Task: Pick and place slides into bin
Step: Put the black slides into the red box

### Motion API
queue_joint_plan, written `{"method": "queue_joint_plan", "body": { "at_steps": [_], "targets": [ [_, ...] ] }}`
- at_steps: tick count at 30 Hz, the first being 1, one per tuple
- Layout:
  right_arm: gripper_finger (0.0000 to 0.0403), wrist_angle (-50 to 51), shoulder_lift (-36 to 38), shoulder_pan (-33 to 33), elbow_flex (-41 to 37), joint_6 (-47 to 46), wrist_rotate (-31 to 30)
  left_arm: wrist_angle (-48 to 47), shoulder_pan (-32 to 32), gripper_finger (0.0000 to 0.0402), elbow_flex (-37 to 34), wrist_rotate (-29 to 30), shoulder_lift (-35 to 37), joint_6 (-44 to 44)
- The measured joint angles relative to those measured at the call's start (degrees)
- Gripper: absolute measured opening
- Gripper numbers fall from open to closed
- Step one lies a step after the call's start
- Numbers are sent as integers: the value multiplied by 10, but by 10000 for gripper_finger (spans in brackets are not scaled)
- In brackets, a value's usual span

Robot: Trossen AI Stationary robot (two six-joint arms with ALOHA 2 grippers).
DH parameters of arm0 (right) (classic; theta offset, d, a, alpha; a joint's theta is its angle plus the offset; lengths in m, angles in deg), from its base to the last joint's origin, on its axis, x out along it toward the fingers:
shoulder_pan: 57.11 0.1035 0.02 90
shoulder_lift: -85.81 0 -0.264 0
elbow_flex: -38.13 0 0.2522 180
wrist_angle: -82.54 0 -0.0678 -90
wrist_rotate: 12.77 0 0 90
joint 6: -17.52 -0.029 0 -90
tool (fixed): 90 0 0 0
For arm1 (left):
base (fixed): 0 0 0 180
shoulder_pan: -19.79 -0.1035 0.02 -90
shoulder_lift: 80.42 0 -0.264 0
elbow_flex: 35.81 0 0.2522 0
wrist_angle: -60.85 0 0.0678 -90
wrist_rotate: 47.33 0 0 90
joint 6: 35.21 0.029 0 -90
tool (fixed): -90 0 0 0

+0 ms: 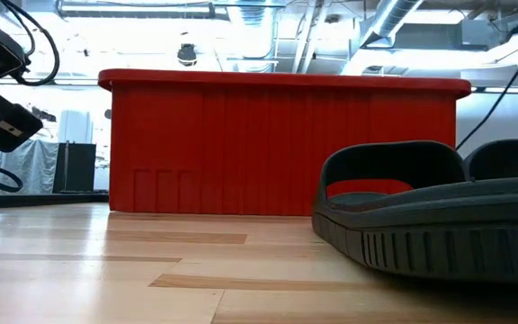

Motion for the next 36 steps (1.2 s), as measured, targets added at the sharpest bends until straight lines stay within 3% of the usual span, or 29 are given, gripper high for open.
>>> {"method": "queue_joint_plan", "body": {
  "at_steps": [11, 15, 23, 30, 36],
  "targets": [
    [97, 85, -122, 37, 15, -185, -32, -2, 0, 81, 0, 0, 0, 0],
    [97, 109, -175, 50, 15, -220, -59, -2, 0, 81, 0, 0, 0, 0],
    [97, 95, -296, 55, 15, -241, -57, -2, 0, 81, 0, 0, 0, 0],
    [110, 16, -362, 57, 15, -251, 14, -2, 0, 81, 0, 0, 0, 0],
    [165, -8, -394, 57, 15, -252, 52, -2, 0, 81, 0, 0, 0, 0]
  ]
}}
